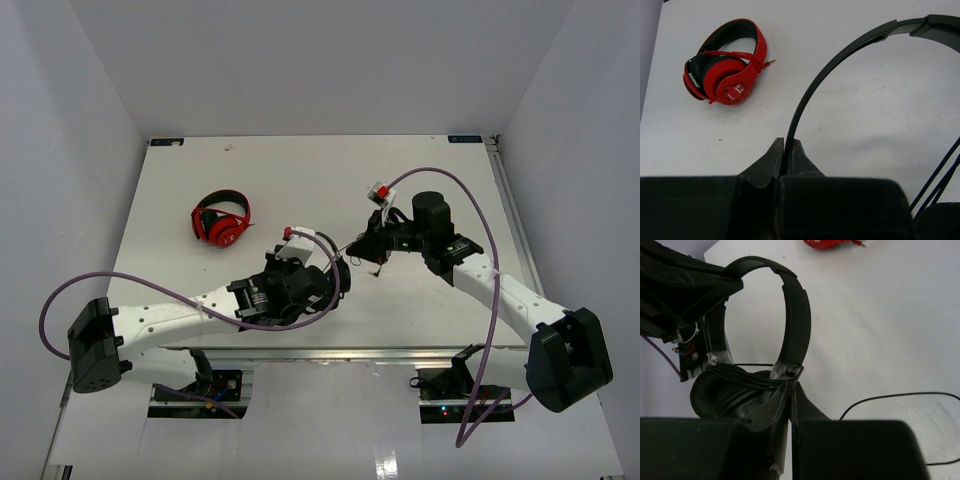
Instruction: Wrap the headphones
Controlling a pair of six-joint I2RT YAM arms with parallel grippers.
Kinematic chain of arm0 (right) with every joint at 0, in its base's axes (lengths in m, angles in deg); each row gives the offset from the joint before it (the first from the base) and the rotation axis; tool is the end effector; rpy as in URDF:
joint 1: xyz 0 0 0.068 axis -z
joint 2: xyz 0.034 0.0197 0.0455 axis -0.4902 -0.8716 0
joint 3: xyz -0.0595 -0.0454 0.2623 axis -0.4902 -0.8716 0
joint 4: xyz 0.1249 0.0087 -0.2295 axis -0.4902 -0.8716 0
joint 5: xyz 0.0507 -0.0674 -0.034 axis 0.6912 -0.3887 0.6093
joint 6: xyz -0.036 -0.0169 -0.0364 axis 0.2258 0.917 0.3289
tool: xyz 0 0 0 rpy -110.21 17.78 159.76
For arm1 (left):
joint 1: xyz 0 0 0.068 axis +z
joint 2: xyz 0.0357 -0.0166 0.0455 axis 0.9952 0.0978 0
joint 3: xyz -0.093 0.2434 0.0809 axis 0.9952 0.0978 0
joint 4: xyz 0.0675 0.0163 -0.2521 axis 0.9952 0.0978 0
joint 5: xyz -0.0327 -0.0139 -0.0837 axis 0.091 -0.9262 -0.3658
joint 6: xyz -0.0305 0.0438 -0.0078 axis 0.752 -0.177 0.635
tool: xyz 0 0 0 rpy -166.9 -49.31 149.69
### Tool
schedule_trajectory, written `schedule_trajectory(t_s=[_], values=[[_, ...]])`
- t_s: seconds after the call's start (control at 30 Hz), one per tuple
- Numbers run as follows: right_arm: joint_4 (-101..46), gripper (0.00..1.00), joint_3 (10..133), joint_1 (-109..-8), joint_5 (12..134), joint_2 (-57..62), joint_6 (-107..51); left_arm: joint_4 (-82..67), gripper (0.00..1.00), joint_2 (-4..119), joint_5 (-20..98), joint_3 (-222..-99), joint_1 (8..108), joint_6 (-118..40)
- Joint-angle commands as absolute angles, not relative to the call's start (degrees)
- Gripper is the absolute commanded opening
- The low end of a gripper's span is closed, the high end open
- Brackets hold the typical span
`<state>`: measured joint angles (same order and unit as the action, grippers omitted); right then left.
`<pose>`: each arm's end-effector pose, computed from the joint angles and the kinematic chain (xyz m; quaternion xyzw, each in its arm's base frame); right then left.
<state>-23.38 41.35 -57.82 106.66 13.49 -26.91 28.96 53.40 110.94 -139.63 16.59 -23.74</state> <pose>0.2279 0.1503 0.2789 -0.3481 0.7167 0.4324 0.4221 0.1198 -0.2087 0.2646 0.1289 0.8132 0.1494 0.5474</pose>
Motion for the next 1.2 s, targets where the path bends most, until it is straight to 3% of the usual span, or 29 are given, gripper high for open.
schedule_trajectory(t_s=[0.0, 0.13, 0.33, 0.77, 1.17], values=[[-23.75, 0.08, 44.44, -57.04, 112.32, 15.54, -24.77, 36.85, 0.00, 55.42, 117.81, -141.47, 16.25, -23.05], [-20.78, 0.08, 44.36, -57.04, 119.67, 14.97, -26.85, 37.25, 0.00, 56.39, 118.57, -141.96, 16.19, -21.24], [1.37, 0.09, 39.42, -57.04, 126.59, 12.96, -41.35, 37.12, 0.00, 56.77, 117.13, -141.64, 16.19, -18.74], [16.58, 0.14, 36.97, -61.47, 128.85, 5.32, -51.57, 36.84, 0.00, 57.53, 113.89, -142.61, 16.19, -13.36], [4.72, 0.11, 35.10, -70.72, 113.85, 10.89, -44.83, 47.49, 0.00, 57.25, 110.96, -148.68, 17.06, 2.54]])
